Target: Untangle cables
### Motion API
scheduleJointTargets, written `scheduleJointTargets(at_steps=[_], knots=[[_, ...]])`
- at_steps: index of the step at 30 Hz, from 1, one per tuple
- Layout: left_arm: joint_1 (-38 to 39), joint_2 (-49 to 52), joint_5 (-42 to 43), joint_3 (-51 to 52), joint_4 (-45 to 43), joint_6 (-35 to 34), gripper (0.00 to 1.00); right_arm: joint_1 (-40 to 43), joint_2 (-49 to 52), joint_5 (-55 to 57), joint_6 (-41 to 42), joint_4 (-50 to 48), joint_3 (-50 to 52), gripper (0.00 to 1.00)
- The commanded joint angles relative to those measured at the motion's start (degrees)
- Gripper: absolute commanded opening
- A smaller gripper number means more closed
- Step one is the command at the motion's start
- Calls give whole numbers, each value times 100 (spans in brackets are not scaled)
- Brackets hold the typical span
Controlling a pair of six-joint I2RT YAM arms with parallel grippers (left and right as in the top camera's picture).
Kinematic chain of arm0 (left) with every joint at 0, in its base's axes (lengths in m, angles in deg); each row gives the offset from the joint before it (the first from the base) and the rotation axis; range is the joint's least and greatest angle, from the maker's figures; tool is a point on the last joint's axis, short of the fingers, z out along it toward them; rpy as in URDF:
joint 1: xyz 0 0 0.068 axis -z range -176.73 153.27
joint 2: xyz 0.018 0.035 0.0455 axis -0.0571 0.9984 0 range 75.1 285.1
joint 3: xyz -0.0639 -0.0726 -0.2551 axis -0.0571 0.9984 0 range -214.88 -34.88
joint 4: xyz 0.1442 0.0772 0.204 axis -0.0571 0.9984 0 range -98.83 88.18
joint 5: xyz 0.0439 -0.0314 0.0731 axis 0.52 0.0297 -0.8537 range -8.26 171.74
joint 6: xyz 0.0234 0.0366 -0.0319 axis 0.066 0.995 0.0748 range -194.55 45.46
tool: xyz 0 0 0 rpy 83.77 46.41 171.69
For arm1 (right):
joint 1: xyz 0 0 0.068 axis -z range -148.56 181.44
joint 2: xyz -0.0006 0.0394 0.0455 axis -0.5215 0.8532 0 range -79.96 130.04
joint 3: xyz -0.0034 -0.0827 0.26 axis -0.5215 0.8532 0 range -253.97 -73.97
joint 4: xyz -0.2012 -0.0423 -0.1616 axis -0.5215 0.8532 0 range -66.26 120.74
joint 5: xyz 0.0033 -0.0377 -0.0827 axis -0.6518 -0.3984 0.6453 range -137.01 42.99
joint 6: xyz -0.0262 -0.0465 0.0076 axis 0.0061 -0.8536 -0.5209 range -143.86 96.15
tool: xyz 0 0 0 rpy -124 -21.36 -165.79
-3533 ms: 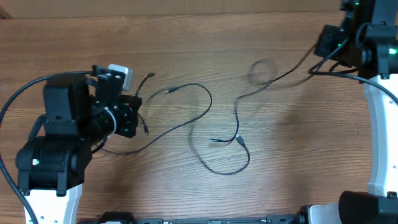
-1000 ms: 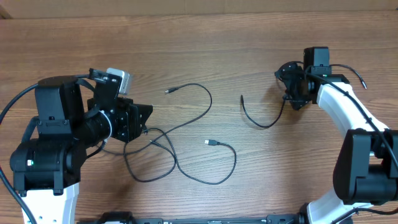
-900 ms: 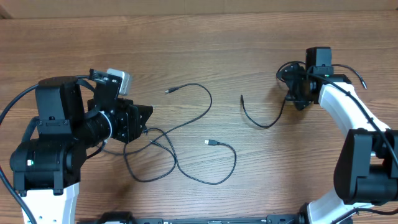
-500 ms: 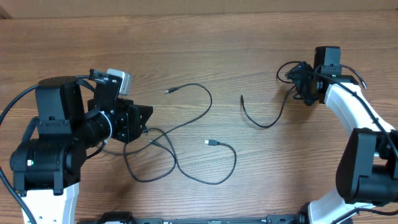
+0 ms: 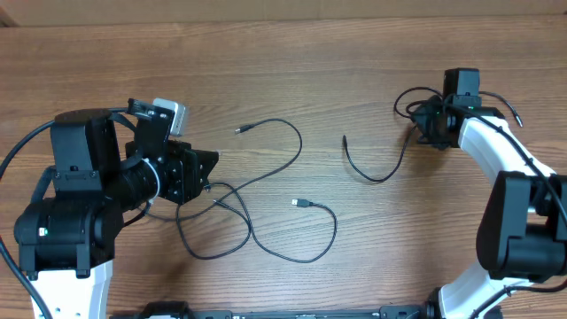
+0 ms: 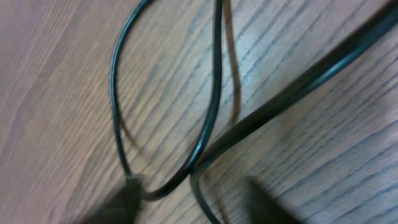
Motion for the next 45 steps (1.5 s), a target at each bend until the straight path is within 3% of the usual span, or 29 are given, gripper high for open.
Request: scheduleJointTargets(at_steps=[1,15,24,31,35,40,45], knots=[[-24,-22,114,-114,0,11,54,13,66,94,-9,-114,26,4],[-24,-22,92,-114,127,13,53,205,66,-363,-81,-339,-542,4],[-24,-22,114,-114,129,-96,54,1453,66,-356,-365,-46,-1139,4],[-24,-22,116,-114,120,-378,55,3018,66,-337,-1215,-236,-1292,4],[-24,-22,118,-114,85,-514,55,3630,66,-426,-1211,-293,-1290,4],[-24,-22,116,-114,-39,-743,55,3858,66,-1012,-1207,-332,-1290,4],[-24,-22,114,-114,-63,-739,55,3545,66,-1414,-1207,-133,-1290,7]])
